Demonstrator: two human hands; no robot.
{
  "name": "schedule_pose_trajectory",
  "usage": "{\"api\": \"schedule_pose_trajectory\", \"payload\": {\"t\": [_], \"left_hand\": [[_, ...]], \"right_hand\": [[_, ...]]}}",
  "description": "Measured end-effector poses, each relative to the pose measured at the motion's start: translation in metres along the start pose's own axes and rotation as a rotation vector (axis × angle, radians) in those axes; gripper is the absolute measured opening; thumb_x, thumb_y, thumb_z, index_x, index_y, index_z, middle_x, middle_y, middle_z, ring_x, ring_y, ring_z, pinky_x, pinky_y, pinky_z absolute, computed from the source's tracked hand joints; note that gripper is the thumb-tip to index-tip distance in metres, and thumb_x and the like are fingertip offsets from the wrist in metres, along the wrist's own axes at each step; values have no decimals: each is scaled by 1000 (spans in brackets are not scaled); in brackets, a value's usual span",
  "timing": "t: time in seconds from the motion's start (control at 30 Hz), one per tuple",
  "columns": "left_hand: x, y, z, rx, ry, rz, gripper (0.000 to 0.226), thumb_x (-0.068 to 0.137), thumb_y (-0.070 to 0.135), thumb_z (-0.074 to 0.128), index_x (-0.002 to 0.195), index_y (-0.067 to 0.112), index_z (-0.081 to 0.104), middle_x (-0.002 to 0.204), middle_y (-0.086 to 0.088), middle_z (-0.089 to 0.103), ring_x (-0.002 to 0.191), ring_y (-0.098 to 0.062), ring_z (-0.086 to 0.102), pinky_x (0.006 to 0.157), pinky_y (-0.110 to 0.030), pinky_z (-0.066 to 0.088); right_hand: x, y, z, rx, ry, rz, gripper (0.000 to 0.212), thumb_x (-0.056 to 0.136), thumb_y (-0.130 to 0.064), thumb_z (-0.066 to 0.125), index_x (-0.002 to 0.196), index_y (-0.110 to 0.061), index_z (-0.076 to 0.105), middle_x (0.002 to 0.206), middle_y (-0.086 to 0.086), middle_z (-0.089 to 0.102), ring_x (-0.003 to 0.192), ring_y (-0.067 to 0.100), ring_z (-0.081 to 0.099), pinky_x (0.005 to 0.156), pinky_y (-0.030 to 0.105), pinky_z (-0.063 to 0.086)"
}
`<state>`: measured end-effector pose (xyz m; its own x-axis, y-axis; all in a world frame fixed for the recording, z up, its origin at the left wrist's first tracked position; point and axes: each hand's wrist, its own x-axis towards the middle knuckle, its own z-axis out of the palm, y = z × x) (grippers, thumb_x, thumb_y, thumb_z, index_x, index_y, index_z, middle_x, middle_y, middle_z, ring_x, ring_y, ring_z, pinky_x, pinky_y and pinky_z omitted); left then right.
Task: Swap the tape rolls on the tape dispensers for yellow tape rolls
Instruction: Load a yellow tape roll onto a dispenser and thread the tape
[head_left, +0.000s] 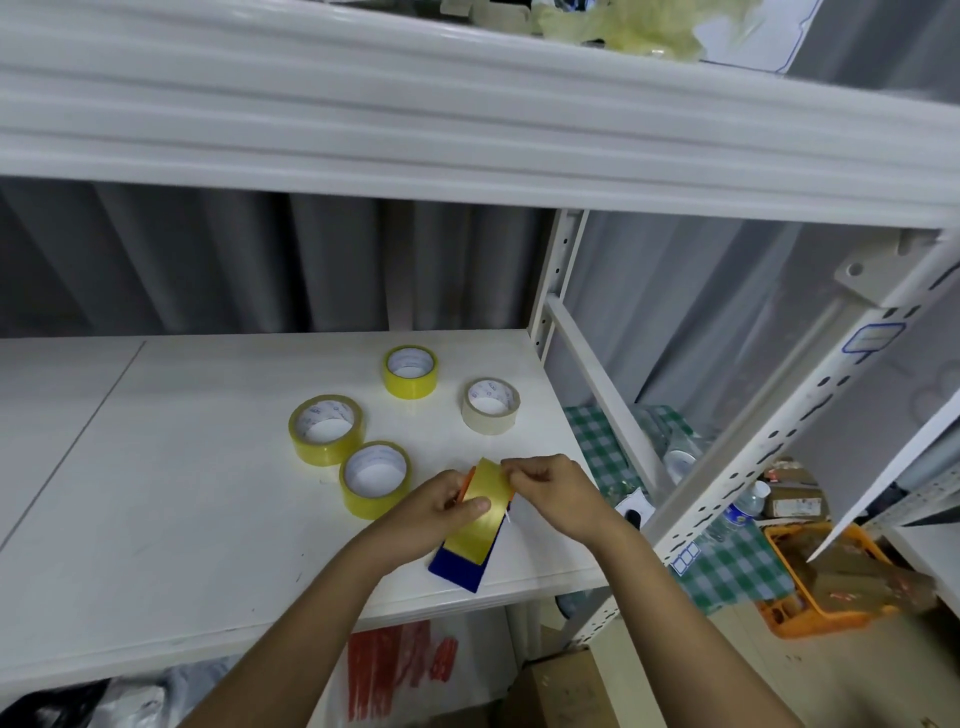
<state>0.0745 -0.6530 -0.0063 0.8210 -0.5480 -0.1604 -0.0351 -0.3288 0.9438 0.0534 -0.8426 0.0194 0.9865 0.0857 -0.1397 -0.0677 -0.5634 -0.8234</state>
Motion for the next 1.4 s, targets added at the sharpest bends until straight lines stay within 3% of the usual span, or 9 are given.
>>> {"api": "schedule_pose_trajectory", "payload": {"t": [0.1,0.23,0.53,0.7,0.87,1.0,1.1,1.33,1.4], "left_hand": [[-1,2,2,-37,18,3,14,94,32,53,84,22,51,72,18,53,70,5,53,69,-15,39],[4,2,8,60,134,5,31,93,44,48,79,17,46,71,7,44,66,-4,44,67,-21,37],[18,3,15,88,338,-82,49,89,55,49,60,18,32,55,8,33,53,-8,35,57,-26,30],[23,2,16,184,393,-132,55,87,60,48,57,17,32,53,5,34,54,-13,37,58,-30,31],[25,6,14,166,408,-148,55,89,59,45,60,13,39,58,2,42,59,-14,45,62,-31,35],[15,2,7,62,242,-128,45,89,59,42,65,21,42,59,11,40,58,-6,42,60,-24,33],[11,-6,2,45,168,-140,36,91,53,46,71,22,43,65,10,41,61,-6,42,63,-24,34],[7,-8,3,77,233,-104,34,93,50,44,72,23,45,66,11,43,59,-1,43,60,-21,34],[5,-10,2,86,234,-92,36,93,48,46,71,20,43,66,9,40,58,-2,40,60,-21,33]], "right_hand": [[5,5,4,-28,54,-10,32,94,-24,48,94,3,67,96,16,70,82,19,61,81,33,47],[-4,4,9,-88,174,-136,28,94,-22,52,117,-18,68,118,-15,62,106,-1,57,88,9,42],[-18,2,20,-188,171,-223,41,89,-27,60,130,-23,58,142,-3,48,130,-1,41,106,11,32],[-17,4,22,-193,122,-192,57,84,-33,65,139,-26,47,144,-12,43,127,-2,43,99,4,31],[-12,2,18,-87,77,-113,55,86,-35,62,137,-24,48,120,-8,63,100,10,62,88,15,46],[-6,6,16,-48,50,-10,54,89,-36,55,140,-20,46,118,-11,58,94,-7,50,76,-4,34],[-2,6,16,-40,31,-24,46,91,-31,52,136,-22,52,111,-17,63,87,-15,52,69,-4,34],[-1,9,23,20,67,-91,36,94,-34,53,130,-26,57,128,-17,56,102,-22,49,82,-3,35],[-3,10,29,5,147,-175,29,92,-28,59,121,-26,64,126,-15,58,114,-12,50,91,6,39]]}}
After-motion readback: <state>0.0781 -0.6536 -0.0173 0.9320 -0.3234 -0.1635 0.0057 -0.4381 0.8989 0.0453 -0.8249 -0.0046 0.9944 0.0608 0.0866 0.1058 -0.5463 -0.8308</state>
